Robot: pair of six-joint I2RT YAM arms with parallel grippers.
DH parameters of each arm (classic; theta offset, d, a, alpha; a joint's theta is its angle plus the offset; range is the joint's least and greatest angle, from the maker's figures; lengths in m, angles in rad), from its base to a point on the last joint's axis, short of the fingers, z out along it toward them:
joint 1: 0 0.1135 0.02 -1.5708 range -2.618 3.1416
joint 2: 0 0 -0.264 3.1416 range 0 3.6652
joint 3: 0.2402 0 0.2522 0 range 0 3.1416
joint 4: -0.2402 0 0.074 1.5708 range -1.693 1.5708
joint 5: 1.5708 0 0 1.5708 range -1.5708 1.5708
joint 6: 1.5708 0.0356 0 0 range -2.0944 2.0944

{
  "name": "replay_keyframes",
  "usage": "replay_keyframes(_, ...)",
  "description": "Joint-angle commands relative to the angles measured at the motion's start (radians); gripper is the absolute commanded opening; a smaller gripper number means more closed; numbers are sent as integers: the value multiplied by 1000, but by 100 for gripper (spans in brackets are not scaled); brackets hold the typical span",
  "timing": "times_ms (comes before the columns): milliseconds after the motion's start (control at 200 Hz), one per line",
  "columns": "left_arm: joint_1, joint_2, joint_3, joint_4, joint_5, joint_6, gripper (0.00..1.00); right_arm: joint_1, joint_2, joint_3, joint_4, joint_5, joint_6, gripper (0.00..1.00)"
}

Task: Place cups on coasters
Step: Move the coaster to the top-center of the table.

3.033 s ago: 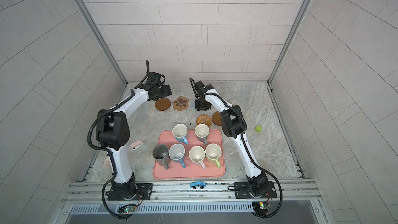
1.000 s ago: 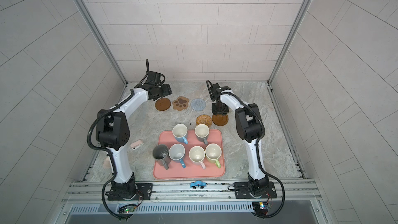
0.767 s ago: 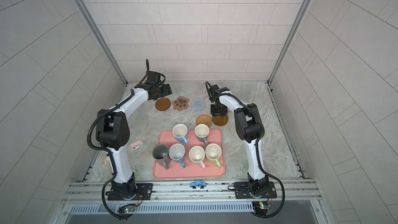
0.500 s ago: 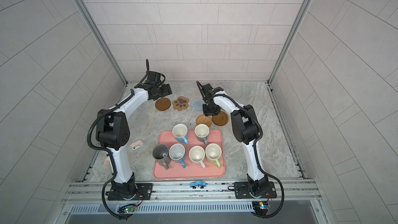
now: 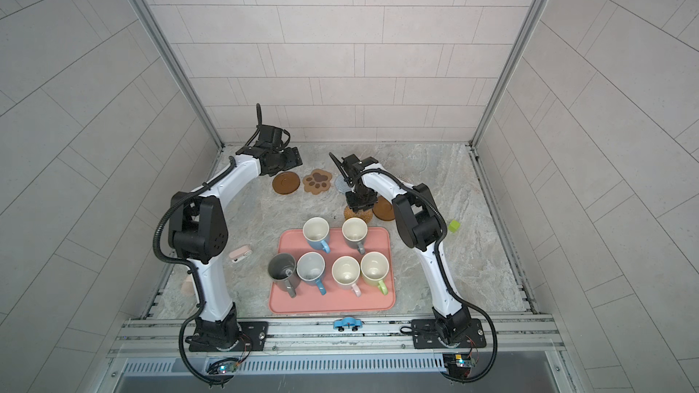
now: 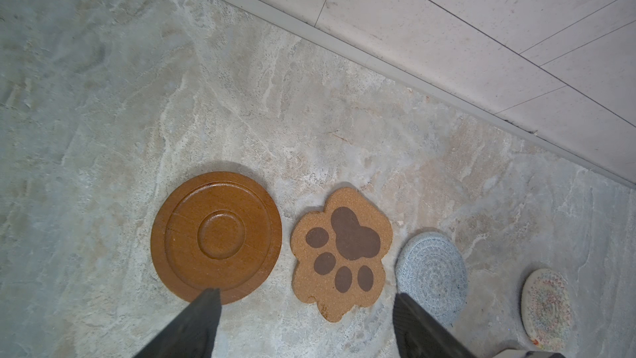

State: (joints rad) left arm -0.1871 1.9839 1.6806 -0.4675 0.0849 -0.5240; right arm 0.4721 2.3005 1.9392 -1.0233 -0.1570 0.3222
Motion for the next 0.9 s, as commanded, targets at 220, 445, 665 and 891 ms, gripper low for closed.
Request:
replay_keyframes(220, 4, -43, -4, 1, -8, 7, 86, -84, 63, 43, -68, 200, 83, 35)
replay_keyframes(445, 5, -43, 2, 0, -8, 9, 85, -99, 133, 162, -106, 244, 110, 35)
replay_keyframes(665, 4, -48, 8, -5, -10, 13, 85, -111, 195, 289, -172, 315, 158, 35)
replay_keyframes(891, 5, -50, 8, -8, -16, 12, 85, -114, 117, 265, -143, 301, 122, 35)
